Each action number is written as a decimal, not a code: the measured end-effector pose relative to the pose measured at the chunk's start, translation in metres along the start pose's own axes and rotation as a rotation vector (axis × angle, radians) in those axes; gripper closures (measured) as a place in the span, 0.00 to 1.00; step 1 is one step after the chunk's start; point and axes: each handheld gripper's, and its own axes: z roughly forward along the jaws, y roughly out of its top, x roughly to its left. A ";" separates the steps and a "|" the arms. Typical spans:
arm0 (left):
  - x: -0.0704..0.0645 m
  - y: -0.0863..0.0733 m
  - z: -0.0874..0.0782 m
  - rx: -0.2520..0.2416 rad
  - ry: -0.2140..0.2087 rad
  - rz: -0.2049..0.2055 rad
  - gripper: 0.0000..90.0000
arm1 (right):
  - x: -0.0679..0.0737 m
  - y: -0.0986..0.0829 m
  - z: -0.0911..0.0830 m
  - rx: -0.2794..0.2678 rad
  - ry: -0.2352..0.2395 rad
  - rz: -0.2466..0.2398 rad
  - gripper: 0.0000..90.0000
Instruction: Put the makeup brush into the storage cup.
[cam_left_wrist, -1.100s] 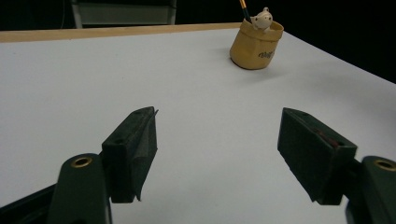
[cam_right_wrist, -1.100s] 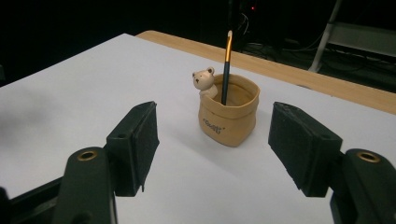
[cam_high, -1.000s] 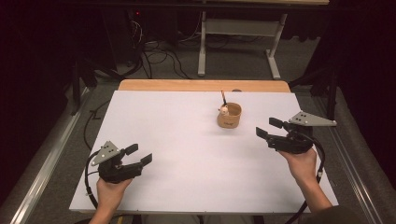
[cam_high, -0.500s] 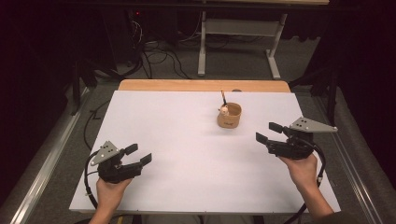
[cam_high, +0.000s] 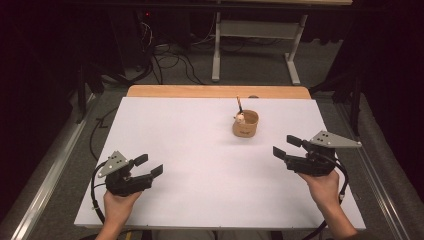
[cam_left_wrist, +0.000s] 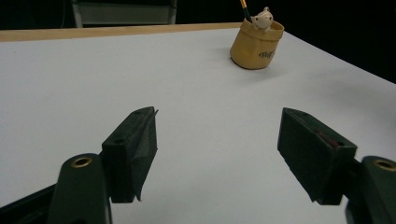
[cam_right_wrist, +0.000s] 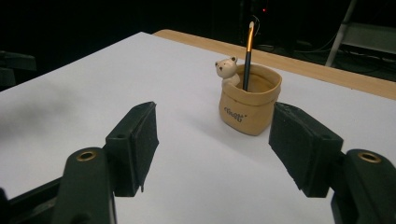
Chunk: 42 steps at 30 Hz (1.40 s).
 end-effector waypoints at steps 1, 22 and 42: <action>0.000 0.000 0.000 0.000 0.001 -0.001 0.32 | 0.001 -0.001 0.000 0.003 0.002 0.005 0.38; 0.000 0.000 0.000 0.000 0.001 -0.002 0.32 | 0.005 -0.017 -0.002 0.003 0.016 0.019 0.39; 0.000 0.000 0.000 -0.001 0.001 -0.001 0.32 | 0.006 -0.035 -0.001 0.022 0.007 0.029 0.39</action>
